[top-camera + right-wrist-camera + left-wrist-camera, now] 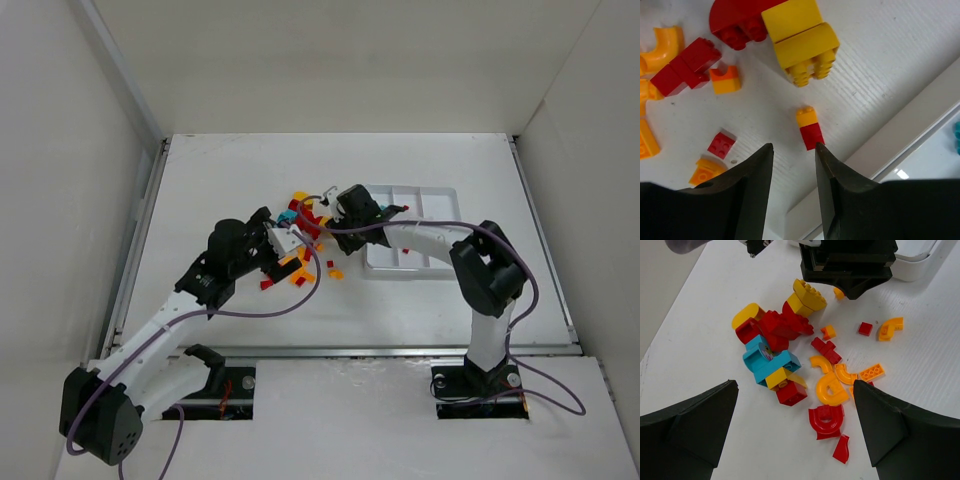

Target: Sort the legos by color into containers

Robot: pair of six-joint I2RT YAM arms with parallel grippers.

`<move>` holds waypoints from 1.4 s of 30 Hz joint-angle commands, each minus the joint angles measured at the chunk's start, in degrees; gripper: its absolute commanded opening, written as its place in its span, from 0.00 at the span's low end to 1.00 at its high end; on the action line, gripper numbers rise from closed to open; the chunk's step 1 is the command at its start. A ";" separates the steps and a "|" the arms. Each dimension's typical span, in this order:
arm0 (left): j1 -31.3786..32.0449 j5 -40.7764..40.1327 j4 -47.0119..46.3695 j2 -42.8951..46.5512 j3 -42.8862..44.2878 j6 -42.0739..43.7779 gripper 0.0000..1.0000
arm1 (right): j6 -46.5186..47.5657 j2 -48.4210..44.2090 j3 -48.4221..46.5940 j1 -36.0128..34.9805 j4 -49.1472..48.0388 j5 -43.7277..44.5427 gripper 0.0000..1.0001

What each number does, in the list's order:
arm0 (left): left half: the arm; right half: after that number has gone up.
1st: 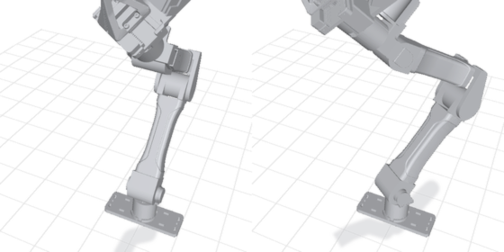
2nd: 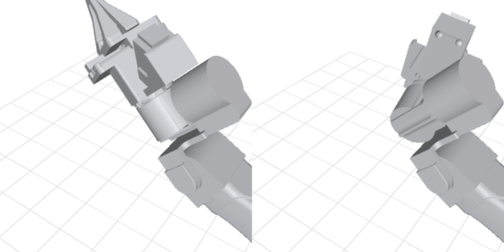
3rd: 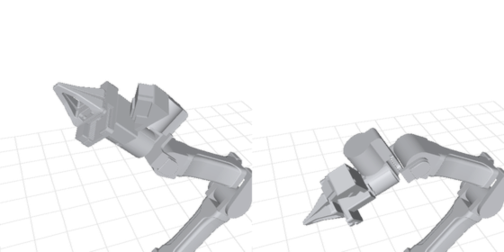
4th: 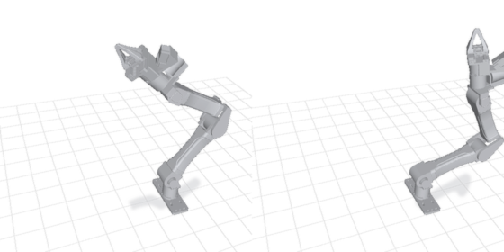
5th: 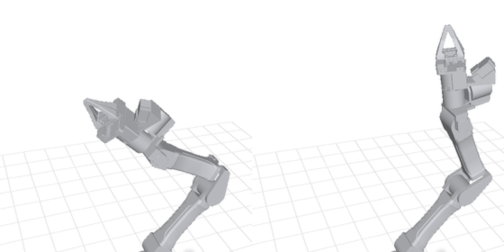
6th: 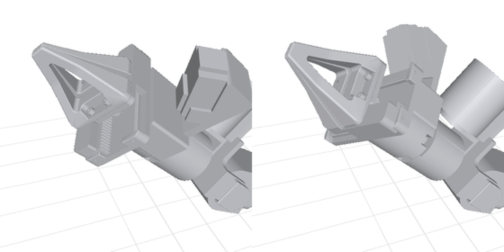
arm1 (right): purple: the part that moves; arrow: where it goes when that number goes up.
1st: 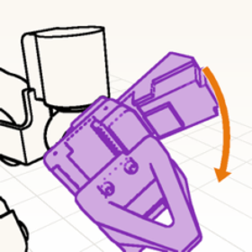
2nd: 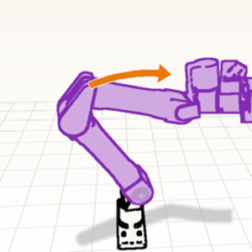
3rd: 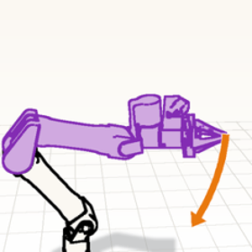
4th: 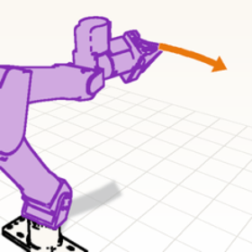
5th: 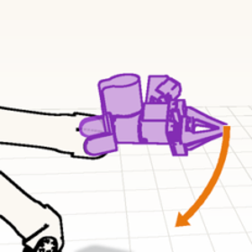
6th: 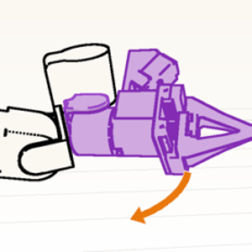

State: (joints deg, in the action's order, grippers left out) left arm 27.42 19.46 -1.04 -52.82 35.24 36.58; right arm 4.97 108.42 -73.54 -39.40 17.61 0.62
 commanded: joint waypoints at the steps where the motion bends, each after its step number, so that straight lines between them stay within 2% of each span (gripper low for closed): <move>1: 0.35 -1.35 -2.21 1.93 -0.26 -1.16 1.00 | 0.83 1.17 -4.58 0.81 0.58 2.80 0.45; 10: 0.35 -1.36 -2.21 1.93 -0.79 -1.16 1.00 | 4.25 3.73 -6.44 1.34 2.52 5.18 0.47; 13: 0.35 -1.36 -2.21 1.93 -0.79 -0.63 1.00 | 5.57 5.48 -7.76 1.34 4.02 2.37 0.47; 20: 0.35 -1.89 -2.21 1.93 -0.79 -0.10 1.00 | 6.63 6.01 -7.85 1.34 5.59 -2.46 0.41; 23: 0.35 -1.89 -2.21 1.93 -0.79 -0.10 1.00 | 6.63 6.54 -7.85 1.34 6.29 -1.68 0.30; 26: 0.35 -1.89 -2.74 1.93 -0.79 -0.10 1.00 | 6.63 7.77 -9.07 1.34 7.61 -2.29 0.30; 32: 0.35 -1.89 -2.74 1.93 -0.79 0.42 1.00 | 8.47 6.46 -9.08 1.34 7.09 -2.39 0.45; 37: 0.35 -1.89 -2.74 1.93 -0.79 0.42 1.00 | 10.23 4.26 -8.02 1.34 5.96 -5.97 0.50; 42: 0.35 -1.89 -2.22 1.93 -0.79 1.03 1.00 | 14.00 5.21 -9.15 1.34 5.94 -5.98 0.51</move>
State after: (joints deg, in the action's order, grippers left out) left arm 27.42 17.72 -1.08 -52.16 34.96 37.04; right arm 15.46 115.18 -80.64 -38.04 23.62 -3.68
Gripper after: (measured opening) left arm 0.997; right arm 0.514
